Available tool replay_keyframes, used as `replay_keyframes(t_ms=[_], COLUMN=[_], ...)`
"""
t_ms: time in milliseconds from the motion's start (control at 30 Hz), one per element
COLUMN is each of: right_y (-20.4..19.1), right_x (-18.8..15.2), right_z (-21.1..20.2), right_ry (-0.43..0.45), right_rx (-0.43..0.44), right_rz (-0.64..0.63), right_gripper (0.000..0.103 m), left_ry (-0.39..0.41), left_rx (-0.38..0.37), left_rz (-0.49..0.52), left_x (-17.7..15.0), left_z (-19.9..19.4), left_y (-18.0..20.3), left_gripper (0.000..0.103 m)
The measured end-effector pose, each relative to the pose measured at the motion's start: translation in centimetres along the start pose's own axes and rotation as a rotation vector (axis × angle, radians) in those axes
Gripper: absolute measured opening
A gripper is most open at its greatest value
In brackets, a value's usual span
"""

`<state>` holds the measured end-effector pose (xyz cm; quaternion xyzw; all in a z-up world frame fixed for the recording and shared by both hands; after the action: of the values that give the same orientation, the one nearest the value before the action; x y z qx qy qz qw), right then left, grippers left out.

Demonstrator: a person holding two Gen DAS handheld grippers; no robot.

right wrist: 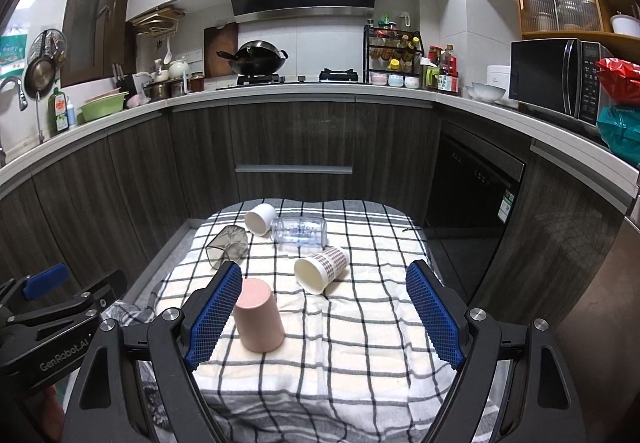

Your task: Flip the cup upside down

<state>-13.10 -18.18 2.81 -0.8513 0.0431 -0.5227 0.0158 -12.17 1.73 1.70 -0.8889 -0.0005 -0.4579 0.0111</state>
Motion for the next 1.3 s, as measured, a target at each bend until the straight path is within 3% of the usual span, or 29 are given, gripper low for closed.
replay_keyframes(t_ms=[1300], right_y=[0.05], right_x=[-0.13], right_z=[-0.02], right_ry=[0.001], right_rx=[0.001], right_rz=[0.000], right_gripper=[0.084], left_ry=[-0.004], left_rx=[-0.012], left_rz=[0.009], left_x=[-0.32], left_z=[0.11], left_y=[0.38], left_gripper=[0.084])
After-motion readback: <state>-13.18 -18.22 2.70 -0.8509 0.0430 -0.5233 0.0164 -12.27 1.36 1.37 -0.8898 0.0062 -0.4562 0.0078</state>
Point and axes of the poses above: each gripper's, at about its wrist camera, not at the fingertips, and z roughly the way its jaws point, y to its right, x to its top, the point moved 2 cm from there along z, roughly the way its jaws point, and after that the axes turned 6 degrees about z, right-handed, at the moved point
